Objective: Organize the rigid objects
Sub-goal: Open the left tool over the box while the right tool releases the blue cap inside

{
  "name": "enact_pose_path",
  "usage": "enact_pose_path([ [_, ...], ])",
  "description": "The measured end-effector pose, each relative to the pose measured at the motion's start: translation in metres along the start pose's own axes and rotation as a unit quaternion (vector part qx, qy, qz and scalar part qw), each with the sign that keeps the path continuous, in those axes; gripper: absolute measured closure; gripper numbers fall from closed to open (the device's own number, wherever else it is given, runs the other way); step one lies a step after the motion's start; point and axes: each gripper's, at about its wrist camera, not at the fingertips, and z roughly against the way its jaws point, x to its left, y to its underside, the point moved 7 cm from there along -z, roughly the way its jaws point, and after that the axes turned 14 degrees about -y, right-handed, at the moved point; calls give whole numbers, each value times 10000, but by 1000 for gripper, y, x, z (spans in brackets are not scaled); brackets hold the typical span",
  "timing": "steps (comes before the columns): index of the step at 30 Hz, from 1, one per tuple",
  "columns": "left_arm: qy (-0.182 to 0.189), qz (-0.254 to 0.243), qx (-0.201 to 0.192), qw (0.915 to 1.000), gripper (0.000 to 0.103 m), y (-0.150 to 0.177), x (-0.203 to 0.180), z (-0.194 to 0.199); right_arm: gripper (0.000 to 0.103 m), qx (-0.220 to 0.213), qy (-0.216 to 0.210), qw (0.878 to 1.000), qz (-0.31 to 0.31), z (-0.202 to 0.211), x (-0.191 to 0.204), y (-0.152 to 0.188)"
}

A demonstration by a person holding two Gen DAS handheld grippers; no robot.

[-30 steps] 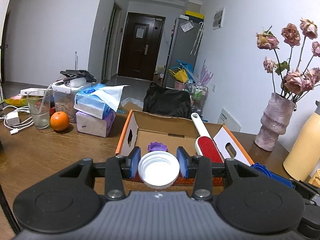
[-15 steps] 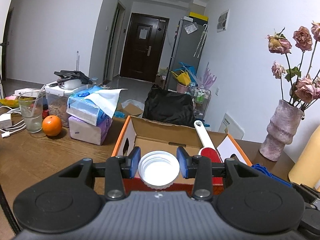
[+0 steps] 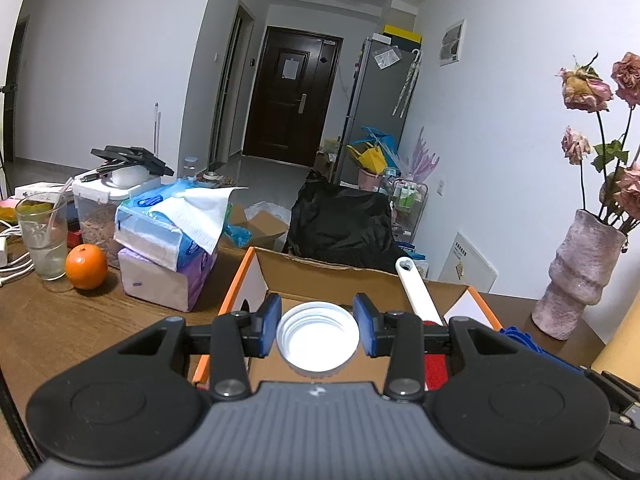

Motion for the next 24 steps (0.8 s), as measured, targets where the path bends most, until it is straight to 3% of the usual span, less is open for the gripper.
enact_pose_path([
  [9, -44, -163, -60, 9998, 62, -6, -13, -23, 50, -24, 117, 9999, 31, -27, -12, -9],
  [24, -286, -511, 18, 9983, 62, -2, -24, -64, 50, 302, 242, 9991, 168, -68, -20, 2],
])
